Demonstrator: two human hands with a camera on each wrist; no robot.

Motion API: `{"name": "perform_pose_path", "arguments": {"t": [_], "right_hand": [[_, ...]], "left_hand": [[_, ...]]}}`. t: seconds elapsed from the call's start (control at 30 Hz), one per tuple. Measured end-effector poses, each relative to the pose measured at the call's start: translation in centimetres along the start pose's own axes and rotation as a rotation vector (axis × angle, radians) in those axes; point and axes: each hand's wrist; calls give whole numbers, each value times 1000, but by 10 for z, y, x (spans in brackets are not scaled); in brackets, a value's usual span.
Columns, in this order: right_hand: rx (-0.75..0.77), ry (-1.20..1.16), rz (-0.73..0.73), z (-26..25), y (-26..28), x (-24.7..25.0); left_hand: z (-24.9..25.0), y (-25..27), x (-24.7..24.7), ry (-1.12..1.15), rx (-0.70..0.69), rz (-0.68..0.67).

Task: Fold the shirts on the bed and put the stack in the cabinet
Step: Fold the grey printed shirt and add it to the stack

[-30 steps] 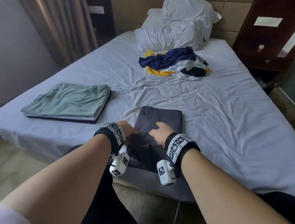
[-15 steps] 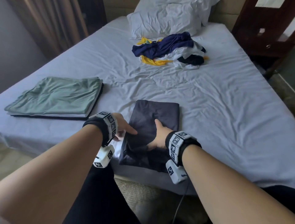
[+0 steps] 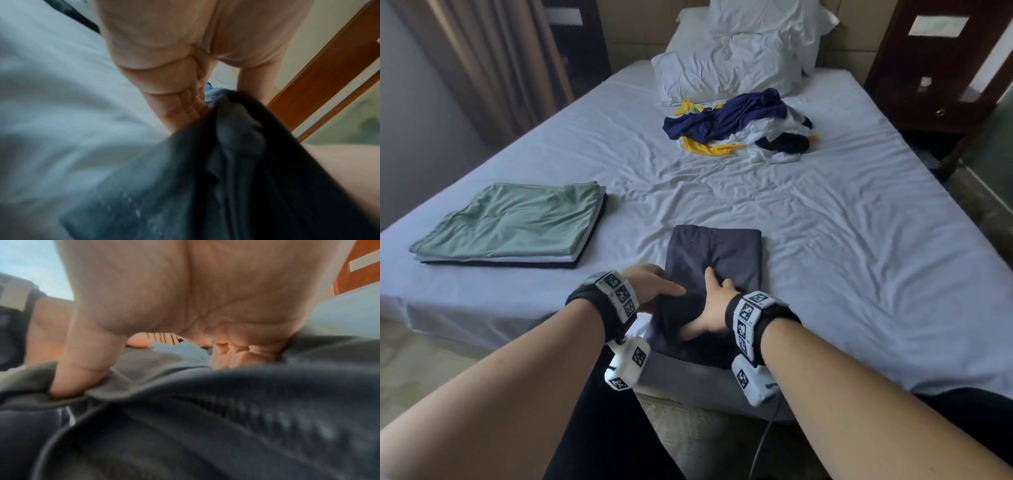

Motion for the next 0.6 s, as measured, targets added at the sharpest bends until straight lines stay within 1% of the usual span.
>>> {"name": "perform_pose_path", "arguments": {"t": [0.03,0.07,0.1,0.13,0.2,0.27,0.33,0.4,0.47,0.53,0.6], "right_hand": [[32,-29,-22,1,2,6],[76,-77,-35,1,2,16],[119,-130,-15,1,5,27],[160,-175,46,0,10,40],[243,-190,253,-3,21,67],[365,-73,443,-7,36,90],[503,46,554,-11,52,114],[557,157,584,-15,65,136],[543,274,562,-19,78,150],[454,367,501,-23,96,159],[379,368,460,-19,111,166]], "left_hand": [[5,1,-4,-49,-38,35],[15,3,-6,-146,-91,70],[28,9,-8,-279,-157,97],[44,16,-9,-436,-225,123],[80,37,-10,-738,-361,149],[113,58,-9,-919,-489,109],[138,78,-7,-1028,-579,102],[154,97,-2,-1105,-616,117],[166,113,6,-1139,-638,127],[172,129,16,-1163,-648,123],[173,141,26,-1232,-626,131]]}}
Point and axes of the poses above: each hand's wrist, its own y-axis away from the middle knuckle, its own x-axis out of the back of the hand, z = x × y, and after that the axes turned 7 degrees about -y, right-handed
